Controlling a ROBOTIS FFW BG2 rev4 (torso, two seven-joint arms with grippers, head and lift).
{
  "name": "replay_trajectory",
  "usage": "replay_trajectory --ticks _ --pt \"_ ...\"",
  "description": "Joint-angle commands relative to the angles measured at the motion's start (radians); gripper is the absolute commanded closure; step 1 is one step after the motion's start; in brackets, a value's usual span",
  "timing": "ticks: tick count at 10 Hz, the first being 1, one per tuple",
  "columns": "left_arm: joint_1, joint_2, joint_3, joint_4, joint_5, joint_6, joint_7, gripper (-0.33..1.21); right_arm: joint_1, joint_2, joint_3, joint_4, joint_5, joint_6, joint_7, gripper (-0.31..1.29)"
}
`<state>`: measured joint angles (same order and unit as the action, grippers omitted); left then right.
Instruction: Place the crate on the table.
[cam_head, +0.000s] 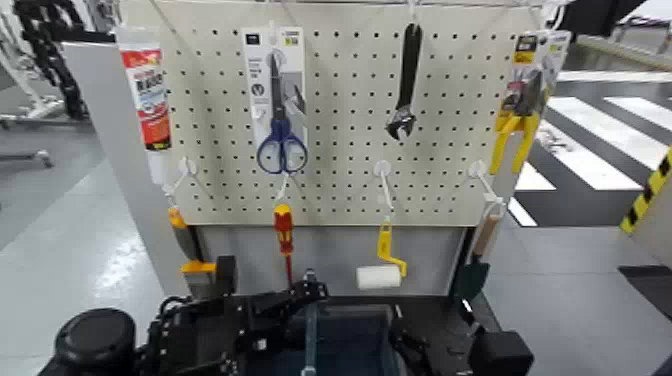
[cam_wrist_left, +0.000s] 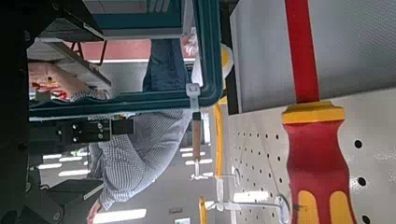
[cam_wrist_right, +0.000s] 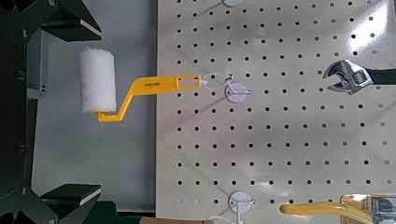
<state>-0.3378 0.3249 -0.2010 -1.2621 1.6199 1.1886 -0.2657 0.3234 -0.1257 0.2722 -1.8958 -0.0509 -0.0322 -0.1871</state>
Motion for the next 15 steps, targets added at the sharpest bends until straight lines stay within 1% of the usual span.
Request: replay_trajectory --ticks 1,2,3,5,6,8,10,11,13,14,15 --pt "0.102 -0.02 0.101 -0.157 0.0 -0.021 0.141 0.17 0.002 0.001 -0.002 -0.003 -0.001 0.005 0.0 0.14" --pt "0.138 -0.023 0.143 -0.235 0.0 -0.035 0.234 0.17 0.003 0.001 -0.002 -0.005 -0.001 0.008 0.0 0.15" --pt "0.163 -0.024 0.163 -0.301 -0.008 -0.05 0.299 0.17 0.003 0.0 -0.002 -0.006 -0.001 0.009 0.0 0.14" --pt "0.194 -0.027 0.186 -0.418 -0.109 -0.083 0.33 0.17 0.005 0.001 -0.004 -0.006 -0.001 0.011 0.0 0.15" --pt "0.221 -0.032 0.196 -0.49 -0.184 -0.112 0.344 0.17 0.005 0.001 -0.005 -0.006 0.0 0.011 0.0 0.15" --pt "0.276 -0.04 0.203 -0.6 -0.311 -0.182 0.369 0.16 0.006 0.003 -0.007 -0.008 -0.001 0.011 0.0 0.15" --pt "0.321 -0.044 0.21 -0.708 -0.44 -0.215 0.415 0.16 0.008 0.003 -0.008 -0.009 -0.001 0.011 0.0 0.14" --pt "0.361 -0.047 0.21 -0.76 -0.525 -0.251 0.427 0.16 0.008 0.003 -0.008 -0.009 0.0 0.011 0.0 0.15" --pt "0.456 -0.061 0.192 -0.849 -0.785 -0.377 0.41 0.16 0.011 0.003 -0.011 -0.012 0.0 0.011 0.0 0.14" --pt "0.505 -0.073 0.18 -0.872 -0.904 -0.455 0.401 0.16 0.013 0.003 -0.011 -0.012 0.0 0.012 0.0 0.14" --pt "0.545 -0.089 0.169 -0.875 -0.992 -0.521 0.387 0.16 0.013 0.001 -0.011 -0.014 -0.001 0.012 0.0 0.14"
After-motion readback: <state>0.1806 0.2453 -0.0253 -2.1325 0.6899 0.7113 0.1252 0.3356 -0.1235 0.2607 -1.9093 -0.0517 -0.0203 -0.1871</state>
